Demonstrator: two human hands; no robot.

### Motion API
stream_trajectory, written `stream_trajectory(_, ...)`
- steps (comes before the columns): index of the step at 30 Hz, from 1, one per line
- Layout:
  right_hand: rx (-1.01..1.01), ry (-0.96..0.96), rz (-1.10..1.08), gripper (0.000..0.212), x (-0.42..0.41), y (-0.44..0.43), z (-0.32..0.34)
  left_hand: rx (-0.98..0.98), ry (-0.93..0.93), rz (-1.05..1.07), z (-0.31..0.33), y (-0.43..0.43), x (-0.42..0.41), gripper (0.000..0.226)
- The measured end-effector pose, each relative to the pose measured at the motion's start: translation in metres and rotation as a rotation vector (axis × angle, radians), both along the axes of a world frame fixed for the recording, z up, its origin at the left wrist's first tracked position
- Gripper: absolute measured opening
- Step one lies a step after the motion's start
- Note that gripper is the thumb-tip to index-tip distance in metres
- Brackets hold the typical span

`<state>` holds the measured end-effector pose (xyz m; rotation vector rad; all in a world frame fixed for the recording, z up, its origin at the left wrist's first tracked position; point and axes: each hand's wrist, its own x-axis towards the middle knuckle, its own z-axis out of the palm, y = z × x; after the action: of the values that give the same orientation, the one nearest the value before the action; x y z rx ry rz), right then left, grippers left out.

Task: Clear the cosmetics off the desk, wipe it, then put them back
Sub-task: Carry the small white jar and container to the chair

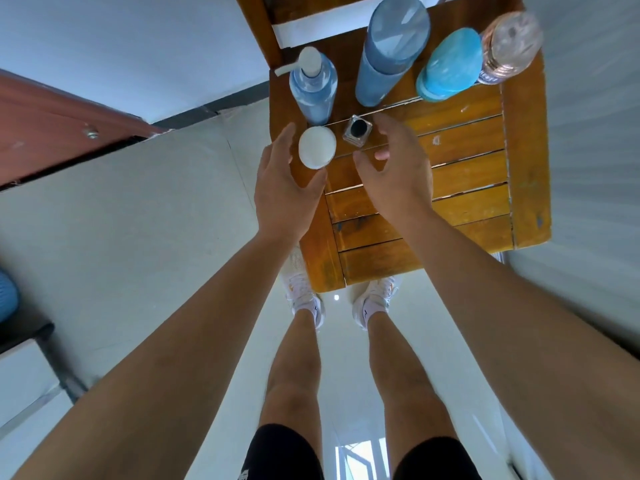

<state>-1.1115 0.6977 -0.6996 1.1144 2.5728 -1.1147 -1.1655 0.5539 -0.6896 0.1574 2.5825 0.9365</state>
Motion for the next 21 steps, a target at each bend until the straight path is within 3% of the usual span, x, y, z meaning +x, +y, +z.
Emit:
stream_trajectory(6, 0.049, 0.099, 0.043, 0.050, 0.022, -0.004, 0.069, -0.004, 0.079, 0.063, 0.074, -0.028, 0.013, 0.071)
stream_trajectory(11, 0.110, 0.231, 0.148, 0.050, 0.008, -0.008, 0.186, 0.007, 0.237, 0.081, 0.199, -0.060, 0.002, 0.068)
stream_trajectory(16, 0.120, 0.496, 0.361, 0.046, -0.034, -0.036, 0.329, 0.087, 0.562, 0.167, 0.350, -0.105, -0.008, 0.061)
stream_trajectory(21, 0.094, 0.776, 0.660, 0.048, -0.068, -0.096, 0.448, -0.041, 0.835, 0.346, 0.469, -0.171, 0.031, 0.058)
